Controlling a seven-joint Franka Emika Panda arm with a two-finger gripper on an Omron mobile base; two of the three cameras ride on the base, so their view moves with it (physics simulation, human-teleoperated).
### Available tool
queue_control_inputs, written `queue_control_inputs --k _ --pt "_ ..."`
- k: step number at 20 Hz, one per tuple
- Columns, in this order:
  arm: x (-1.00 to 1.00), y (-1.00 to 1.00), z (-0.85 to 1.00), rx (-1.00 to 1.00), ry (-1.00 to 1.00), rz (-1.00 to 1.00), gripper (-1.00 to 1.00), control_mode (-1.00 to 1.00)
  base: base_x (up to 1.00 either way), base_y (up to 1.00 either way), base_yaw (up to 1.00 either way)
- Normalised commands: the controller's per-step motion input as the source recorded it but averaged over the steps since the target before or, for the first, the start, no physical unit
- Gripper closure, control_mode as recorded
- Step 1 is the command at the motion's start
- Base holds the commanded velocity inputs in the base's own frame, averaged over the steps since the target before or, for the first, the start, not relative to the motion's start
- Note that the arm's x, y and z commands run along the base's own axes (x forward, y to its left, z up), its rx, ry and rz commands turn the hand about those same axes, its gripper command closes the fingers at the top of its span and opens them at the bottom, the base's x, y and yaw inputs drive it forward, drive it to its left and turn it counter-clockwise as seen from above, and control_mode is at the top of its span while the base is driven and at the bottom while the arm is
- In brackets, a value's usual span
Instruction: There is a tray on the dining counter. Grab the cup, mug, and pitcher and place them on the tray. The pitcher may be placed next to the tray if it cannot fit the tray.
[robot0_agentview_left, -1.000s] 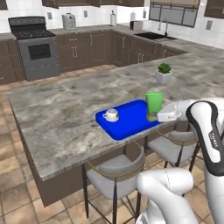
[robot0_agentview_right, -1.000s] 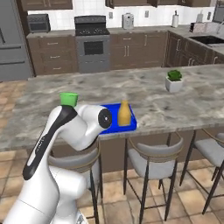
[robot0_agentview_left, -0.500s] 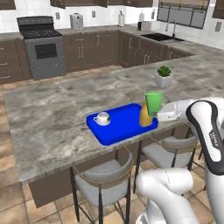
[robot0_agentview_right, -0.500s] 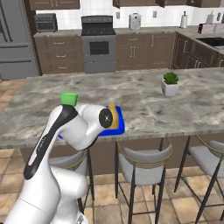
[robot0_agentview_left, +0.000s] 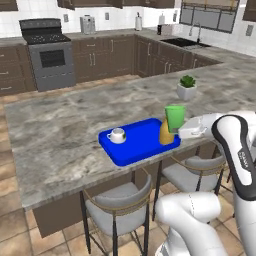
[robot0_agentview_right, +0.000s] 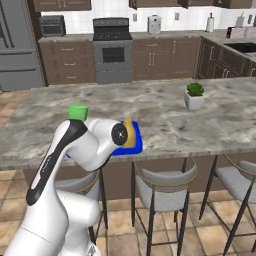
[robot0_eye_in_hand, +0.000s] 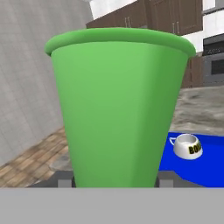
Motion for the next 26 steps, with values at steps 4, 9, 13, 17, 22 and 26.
queue_control_inputs --k 4,9,13,17,22,26 --pt "0.00 0.00 0.00 0.00 0.00 0.00 1.00 1.00 0.00 0.00 0.00" --pt "0.00 0.00 0.00 0.00 0.00 0.00 1.00 1.00 0.03 -0.02 0.61" --pt "0.00 0.00 0.00 0.00 0.00 0.00 1.00 1.00 0.00 0.00 0.33" --pt "0.00 0.00 0.00 0.00 0.00 0.00 1.00 1.00 0.00 0.00 0.00" --pt "0.00 0.00 0.00 0.00 0.00 0.00 1.00 1.00 0.05 0.00 0.00" --pt "0.04 -0.02 0.00 0.00 0.00 0.00 1.00 -1.00 0.06 0.00 0.00"
